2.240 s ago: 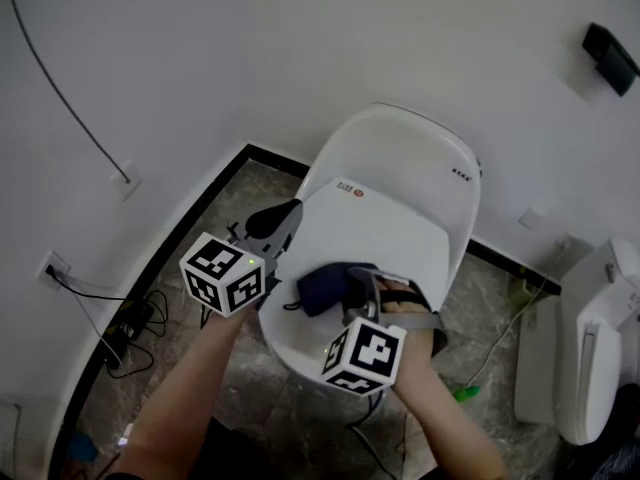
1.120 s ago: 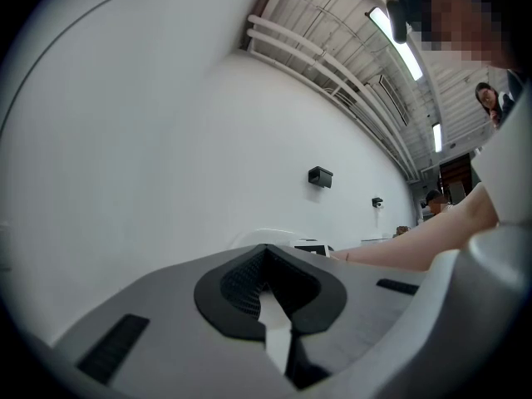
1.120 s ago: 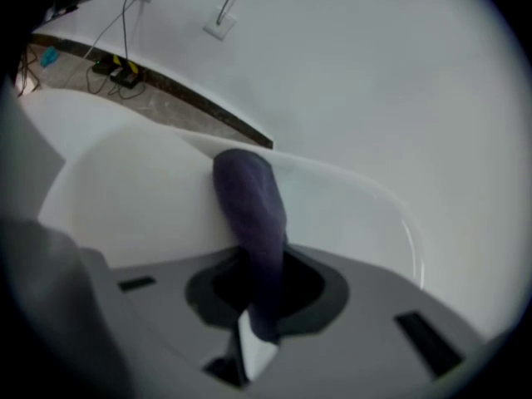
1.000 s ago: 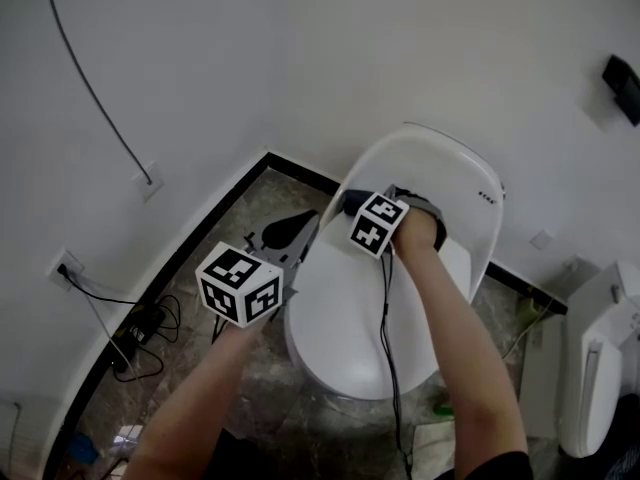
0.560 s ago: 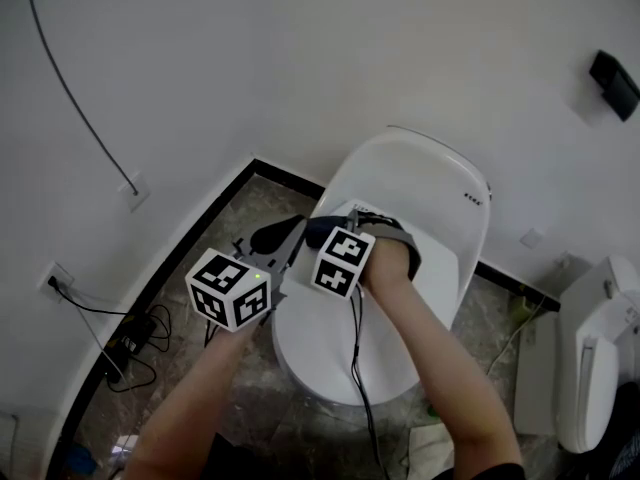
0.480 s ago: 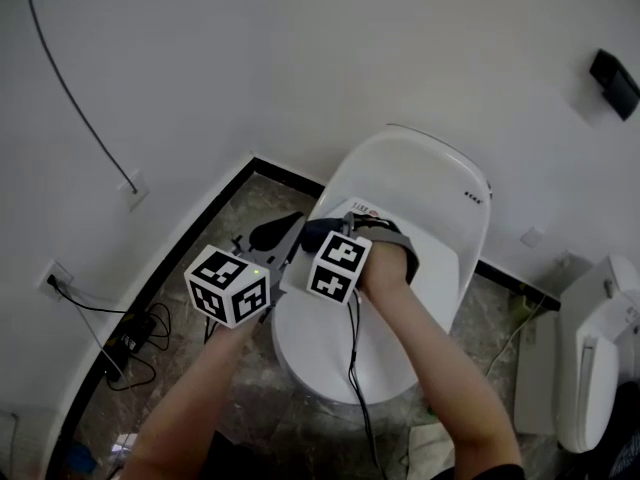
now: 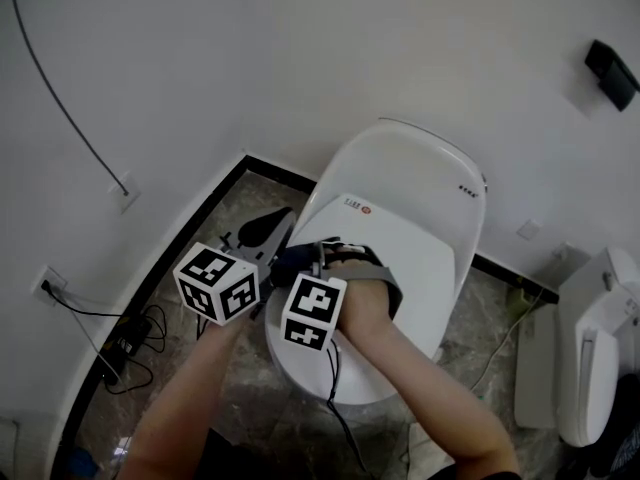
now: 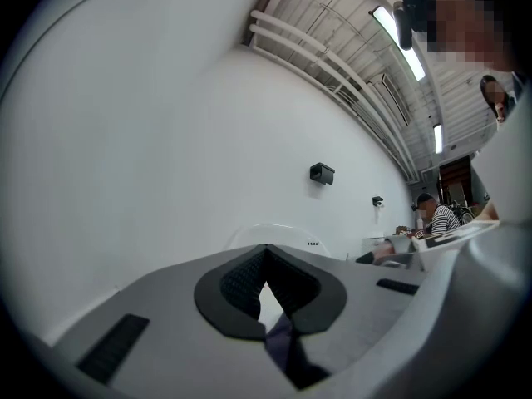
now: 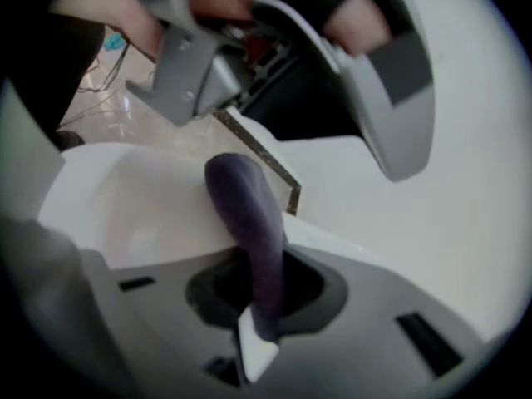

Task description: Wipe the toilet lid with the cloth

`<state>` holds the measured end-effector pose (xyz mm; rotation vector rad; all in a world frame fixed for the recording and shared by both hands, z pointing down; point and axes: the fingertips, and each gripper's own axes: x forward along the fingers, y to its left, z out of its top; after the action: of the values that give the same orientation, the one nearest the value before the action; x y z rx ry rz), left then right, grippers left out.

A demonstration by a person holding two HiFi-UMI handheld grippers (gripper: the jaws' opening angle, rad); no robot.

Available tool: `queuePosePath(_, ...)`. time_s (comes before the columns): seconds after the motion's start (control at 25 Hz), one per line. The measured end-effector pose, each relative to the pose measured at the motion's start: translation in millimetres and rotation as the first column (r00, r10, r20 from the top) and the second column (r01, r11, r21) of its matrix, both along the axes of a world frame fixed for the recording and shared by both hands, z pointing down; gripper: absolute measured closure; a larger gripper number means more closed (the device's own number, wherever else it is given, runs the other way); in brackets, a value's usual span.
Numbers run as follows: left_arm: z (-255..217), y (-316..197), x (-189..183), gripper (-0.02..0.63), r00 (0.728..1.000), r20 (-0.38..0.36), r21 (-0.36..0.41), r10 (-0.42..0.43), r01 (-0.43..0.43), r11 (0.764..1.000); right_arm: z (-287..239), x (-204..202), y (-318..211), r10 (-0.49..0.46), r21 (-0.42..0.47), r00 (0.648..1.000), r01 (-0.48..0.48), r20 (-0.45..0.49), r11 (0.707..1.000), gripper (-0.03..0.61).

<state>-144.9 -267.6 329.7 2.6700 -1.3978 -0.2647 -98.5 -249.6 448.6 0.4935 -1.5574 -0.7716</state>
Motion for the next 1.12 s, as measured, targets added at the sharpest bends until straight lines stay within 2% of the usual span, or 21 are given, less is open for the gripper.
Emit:
queuePosePath(0.36,3,-6,-2,0.601,0.999,-0.033,-0.015,-0.012,0.011,1.000,4,-8,62,-0.082,-0.023,0.997,0.082,0.011,0.996,0.512)
queuePosePath(0.68,0,-7,2,0.601,1.000,-0.016,-0.018,-0.018,0.018,1.000,8,-9,105,-0.123,-0.055,0.992,0.125,0.040,0.991,0.512)
queuePosePath(0.84,6,-4,4,0.601,0.999,0.040,-0.016,-0.030,0.030,0.999,10,-8,125,-0.150,-0.083,0.988,0.153,0.049,0.985,0.512)
queuePosePath(1.0,6,-2,10,0.601,0.999,-0.006,-0.035,-0.032,0.031,0.999,4,3,138,-0.159,-0.122,0.981,0.173,0.112,0.977,0.512)
queuePosePath(1.12,4,1,19,0.601,1.000,0.024,-0.037,-0.020,0.021,0.999,-15,33,121,-0.103,-0.110,0.982,0.121,0.157,0.987,0.512)
